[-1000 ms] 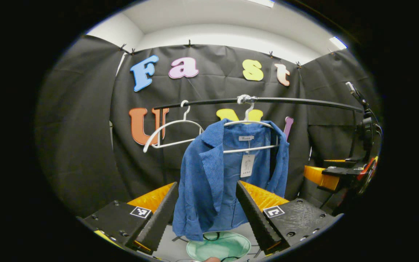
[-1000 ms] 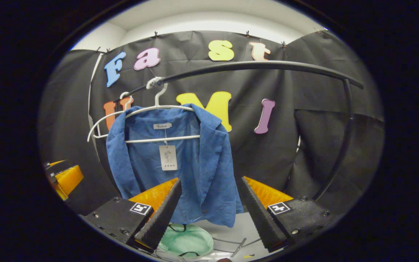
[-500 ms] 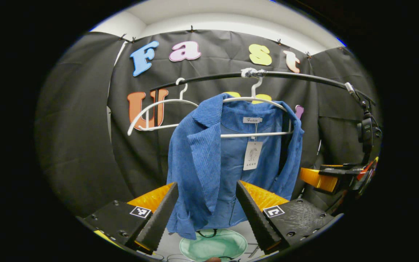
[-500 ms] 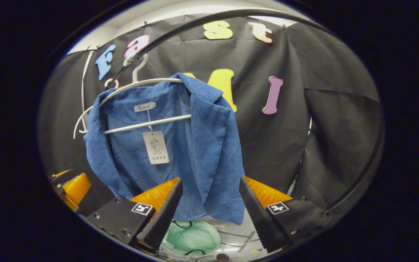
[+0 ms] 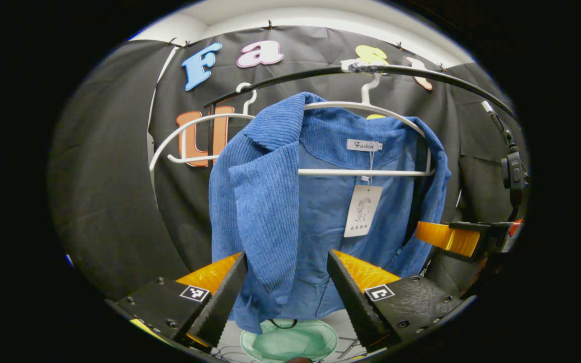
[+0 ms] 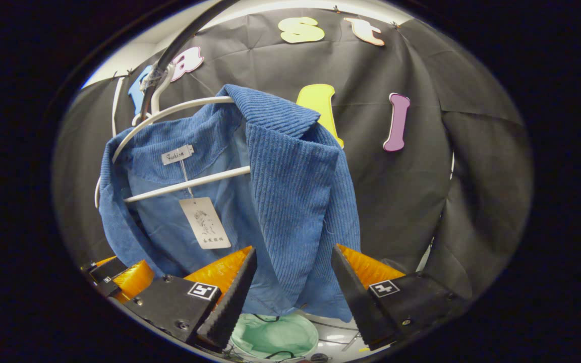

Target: Grasp the clothes on the hanger with both hands and then place them into the laundry hamper below.

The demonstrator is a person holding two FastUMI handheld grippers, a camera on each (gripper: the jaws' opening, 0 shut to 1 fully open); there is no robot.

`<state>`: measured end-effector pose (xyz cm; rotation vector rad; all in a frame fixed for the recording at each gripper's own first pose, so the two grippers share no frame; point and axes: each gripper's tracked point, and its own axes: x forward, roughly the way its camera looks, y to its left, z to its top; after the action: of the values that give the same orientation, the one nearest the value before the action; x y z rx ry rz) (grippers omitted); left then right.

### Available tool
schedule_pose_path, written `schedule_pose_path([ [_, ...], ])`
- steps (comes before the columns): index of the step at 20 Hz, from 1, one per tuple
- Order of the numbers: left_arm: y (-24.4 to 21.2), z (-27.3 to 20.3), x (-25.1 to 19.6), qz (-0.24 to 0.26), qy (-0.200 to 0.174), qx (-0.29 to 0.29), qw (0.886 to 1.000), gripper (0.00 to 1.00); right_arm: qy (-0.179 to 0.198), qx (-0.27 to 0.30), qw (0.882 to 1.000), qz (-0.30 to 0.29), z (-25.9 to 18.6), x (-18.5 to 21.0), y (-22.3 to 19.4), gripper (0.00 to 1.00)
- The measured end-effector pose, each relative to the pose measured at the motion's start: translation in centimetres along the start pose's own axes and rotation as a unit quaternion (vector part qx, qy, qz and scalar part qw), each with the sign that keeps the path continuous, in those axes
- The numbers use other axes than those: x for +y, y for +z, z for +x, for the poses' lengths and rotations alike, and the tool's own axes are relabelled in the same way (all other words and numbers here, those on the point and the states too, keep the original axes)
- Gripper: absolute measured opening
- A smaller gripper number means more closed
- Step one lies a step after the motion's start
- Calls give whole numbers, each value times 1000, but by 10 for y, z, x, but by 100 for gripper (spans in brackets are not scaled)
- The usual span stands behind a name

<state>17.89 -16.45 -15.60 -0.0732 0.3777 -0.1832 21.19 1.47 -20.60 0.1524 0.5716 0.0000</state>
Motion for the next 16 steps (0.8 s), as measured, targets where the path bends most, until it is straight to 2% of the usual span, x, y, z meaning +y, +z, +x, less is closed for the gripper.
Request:
schedule_pose_path([
  [3, 5, 11, 4, -7, 14, -3, 1000, 96, 2, -6, 1000, 24, 9, -7, 10, 92],
  [5, 9, 20, 5, -9, 17, -6, 1000, 96, 3, -7, 999, 36, 14, -16, 13, 86],
  [7, 9, 25, 6, -8, 24, -9, 1000, 96, 8, -7, 999, 47, 16, -21, 15, 74],
  [8, 11, 27, 7, -10, 28, -12, 999, 100, 11, -10, 999, 49, 17, -24, 18, 68],
  [9, 12, 28, 7, -13, 31, -12, 999, 95, 15, -13, 999, 50, 18, -27, 21, 62],
  [10, 15, 31, 9, -16, 36, -18, 999, 94, 21, -15, 998, 49, 19, -29, 23, 55],
  [11, 18, 33, 11, -19, 39, -21, 999, 88, 25, -17, 998, 49, 19, -30, 25, 54],
  [12, 20, 35, 14, -21, 42, -22, 999, 82, 27, -20, 998, 49, 20, -31, 27, 46],
  [14, 20, 38, 15, -31, 37, -14, 999, 74, 38, -19, 998, 45, 22, -27, 26, 36],
  [16, 17, 43, 15, -39, 32, -4, 999, 46, 53, -10, 998, 33, 26, -19, 21, 27],
])
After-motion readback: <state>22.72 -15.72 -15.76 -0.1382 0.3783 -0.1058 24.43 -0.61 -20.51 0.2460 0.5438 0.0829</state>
